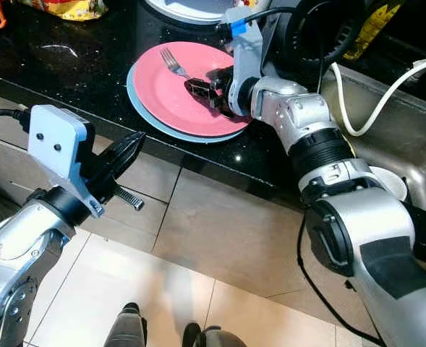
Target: Kitchen organization
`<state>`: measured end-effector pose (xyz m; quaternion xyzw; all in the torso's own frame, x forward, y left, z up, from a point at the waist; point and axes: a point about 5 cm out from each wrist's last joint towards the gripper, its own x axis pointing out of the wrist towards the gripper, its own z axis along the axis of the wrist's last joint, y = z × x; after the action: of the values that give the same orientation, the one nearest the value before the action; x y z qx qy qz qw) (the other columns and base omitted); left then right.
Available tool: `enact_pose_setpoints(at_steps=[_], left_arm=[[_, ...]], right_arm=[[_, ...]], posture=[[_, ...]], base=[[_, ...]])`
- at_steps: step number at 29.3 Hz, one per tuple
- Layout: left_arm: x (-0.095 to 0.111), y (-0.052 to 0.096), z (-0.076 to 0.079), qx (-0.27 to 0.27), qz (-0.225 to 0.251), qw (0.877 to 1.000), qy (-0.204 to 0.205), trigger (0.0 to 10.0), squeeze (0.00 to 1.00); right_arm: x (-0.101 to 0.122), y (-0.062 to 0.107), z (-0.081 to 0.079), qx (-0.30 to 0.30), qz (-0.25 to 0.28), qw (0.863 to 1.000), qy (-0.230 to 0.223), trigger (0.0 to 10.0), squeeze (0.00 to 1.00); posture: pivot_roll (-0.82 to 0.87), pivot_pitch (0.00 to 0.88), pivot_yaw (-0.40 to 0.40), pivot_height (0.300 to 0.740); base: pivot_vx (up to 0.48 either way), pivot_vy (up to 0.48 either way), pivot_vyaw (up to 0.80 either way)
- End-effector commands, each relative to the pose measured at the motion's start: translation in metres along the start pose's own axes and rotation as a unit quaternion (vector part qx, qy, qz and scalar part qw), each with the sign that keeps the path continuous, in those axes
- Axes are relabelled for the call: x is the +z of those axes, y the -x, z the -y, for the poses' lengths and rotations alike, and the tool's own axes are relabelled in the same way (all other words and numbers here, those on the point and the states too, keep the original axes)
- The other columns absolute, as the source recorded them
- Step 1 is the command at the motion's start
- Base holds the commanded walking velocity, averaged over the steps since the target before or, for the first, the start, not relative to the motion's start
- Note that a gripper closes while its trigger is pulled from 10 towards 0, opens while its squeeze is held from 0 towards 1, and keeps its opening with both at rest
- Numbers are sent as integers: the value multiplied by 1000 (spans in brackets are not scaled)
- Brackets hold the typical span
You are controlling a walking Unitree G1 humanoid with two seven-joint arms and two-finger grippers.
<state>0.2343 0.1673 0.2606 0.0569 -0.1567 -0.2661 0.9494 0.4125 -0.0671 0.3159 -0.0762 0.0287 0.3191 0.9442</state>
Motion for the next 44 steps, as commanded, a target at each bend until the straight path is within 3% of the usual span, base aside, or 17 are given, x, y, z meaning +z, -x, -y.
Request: enact_pose_setpoints(at_steps=[1,2,3,12,24,29,30,32,41,44], left_arm=[[-4,-1,5,-12,-4,1000,9,10000,0],[-4,-2,6,-13,-4,1000,9,10000,0],[-4,-2,6,-14,-4,1000,9,10000,0],[-4,-2,6,-14,-4,1000,8,10000,0],[-4,-1,6,-17,-5,1000,8,10000,0],[-4,-1,6,-17,-6,1000,8,10000,0],[-4,-2,6,-17,-6,1000,8,10000,0],[-4,-2,6,-16,-6,1000,8,10000,0],[-4,-3,6,-16,-4,1000,9,10000,0],[-5,-4,7,-16,-3,1000,10,10000,0]], right_arm=[[-23,2,6,-6,-58,998,-7,10000,506],[-24,2,3,11,-69,998,-8,10000,75],[-24,2,0,30,-73,997,-12,10000,0],[-20,2,-17,121,-76,988,-51,10000,0],[-31,5,-31,185,-110,976,-43,10000,0],[-35,3,-28,147,-117,982,-28,10000,0],[-37,2,-23,107,-124,987,-4,10000,0],[-39,1,-20,83,-128,988,5,10000,0],[-35,-5,-28,70,-115,990,-35,10000,0],[-26,-10,-40,87,-90,990,-62,10000,0]], posture=[[181,199,-215,740],[181,198,-215,740],[181,198,-215,740],[185,193,-215,740],[183,195,-212,740],[182,199,-210,740],[180,201,-209,740],[179,201,-210,740],[173,199,-214,740],[171,197,-218,740]], base=[[0,0,0],[0,0,0],[0,0,0],[0,0,0],[0,0,0],[0,0,0],[0,0,0],[0,0,0],[0,0,0],[0,0,0]])
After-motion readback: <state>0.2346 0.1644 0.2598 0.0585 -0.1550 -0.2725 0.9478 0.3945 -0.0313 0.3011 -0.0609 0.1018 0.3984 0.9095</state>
